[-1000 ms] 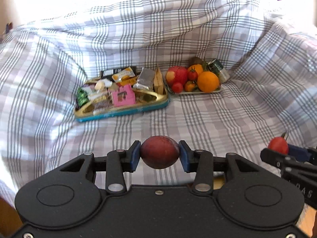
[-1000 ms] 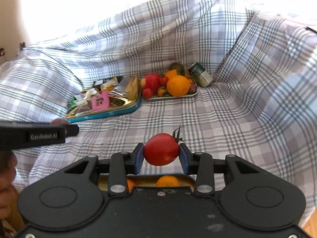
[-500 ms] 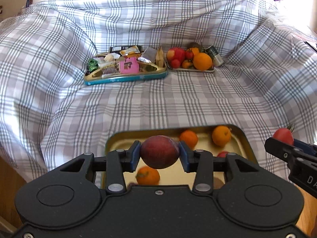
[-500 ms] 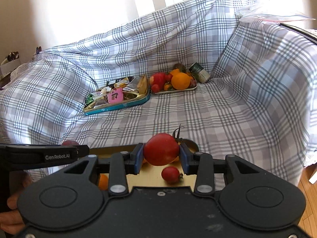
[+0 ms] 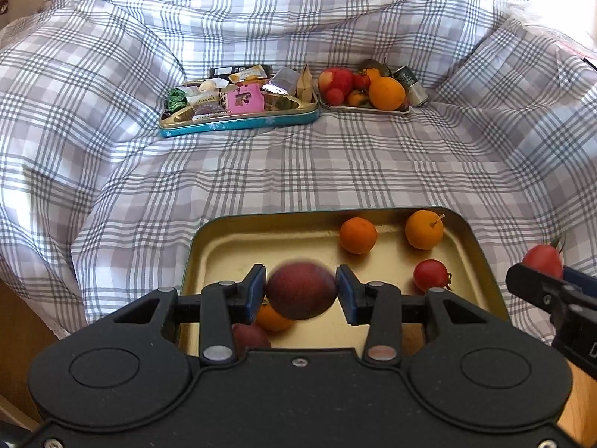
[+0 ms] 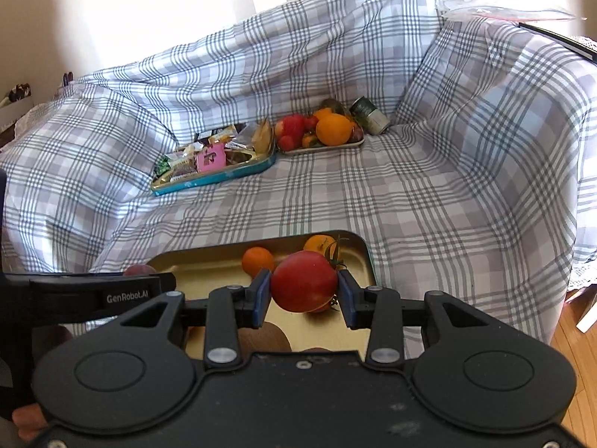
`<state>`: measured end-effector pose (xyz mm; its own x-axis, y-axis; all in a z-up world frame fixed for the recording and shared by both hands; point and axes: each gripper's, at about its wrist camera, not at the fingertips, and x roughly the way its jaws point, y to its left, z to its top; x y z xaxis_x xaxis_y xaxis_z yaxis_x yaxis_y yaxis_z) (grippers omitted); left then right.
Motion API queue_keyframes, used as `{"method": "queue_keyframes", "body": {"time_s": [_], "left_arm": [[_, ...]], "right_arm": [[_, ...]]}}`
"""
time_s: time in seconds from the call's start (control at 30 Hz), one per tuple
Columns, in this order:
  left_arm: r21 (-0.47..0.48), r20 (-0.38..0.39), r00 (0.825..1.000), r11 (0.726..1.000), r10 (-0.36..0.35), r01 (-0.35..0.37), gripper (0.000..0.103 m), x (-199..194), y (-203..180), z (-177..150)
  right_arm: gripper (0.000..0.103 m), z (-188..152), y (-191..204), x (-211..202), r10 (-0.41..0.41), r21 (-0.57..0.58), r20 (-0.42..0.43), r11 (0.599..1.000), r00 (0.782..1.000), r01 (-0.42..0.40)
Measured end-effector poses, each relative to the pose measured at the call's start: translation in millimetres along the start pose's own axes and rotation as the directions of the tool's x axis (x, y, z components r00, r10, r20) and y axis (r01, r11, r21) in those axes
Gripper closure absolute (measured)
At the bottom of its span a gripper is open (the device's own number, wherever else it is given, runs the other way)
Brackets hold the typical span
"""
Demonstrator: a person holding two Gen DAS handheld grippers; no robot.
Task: Organize fruits
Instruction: 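Carry plum in left gripper and tomato in right gripper over tray, then open left gripper to drop plum while right gripper releases tomato into tray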
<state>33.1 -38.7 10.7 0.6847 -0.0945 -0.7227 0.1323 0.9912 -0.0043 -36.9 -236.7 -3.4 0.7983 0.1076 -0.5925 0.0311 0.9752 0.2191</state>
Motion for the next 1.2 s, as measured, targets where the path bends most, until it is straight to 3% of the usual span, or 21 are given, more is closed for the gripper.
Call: {"method": "queue_keyframes", "body": {"time_s": [0.17, 1.2], "left_arm": [[-0.022, -0.002, 1.000, 1.000, -0.021, 0.021, 0.052, -2, 2, 1], [-0.023, -0.038, 0.999, 0.999, 0.033, -0.034, 0.052, -11, 1, -16]], "right_arm": [[0.063, -1, -2, 5, -0.008, 0.007, -0.012, 1.000, 1.000, 0.008], [0.062, -5, 0, 10, -0.004, -0.014, -0.039, 1.000, 0.999, 0.003]]}}
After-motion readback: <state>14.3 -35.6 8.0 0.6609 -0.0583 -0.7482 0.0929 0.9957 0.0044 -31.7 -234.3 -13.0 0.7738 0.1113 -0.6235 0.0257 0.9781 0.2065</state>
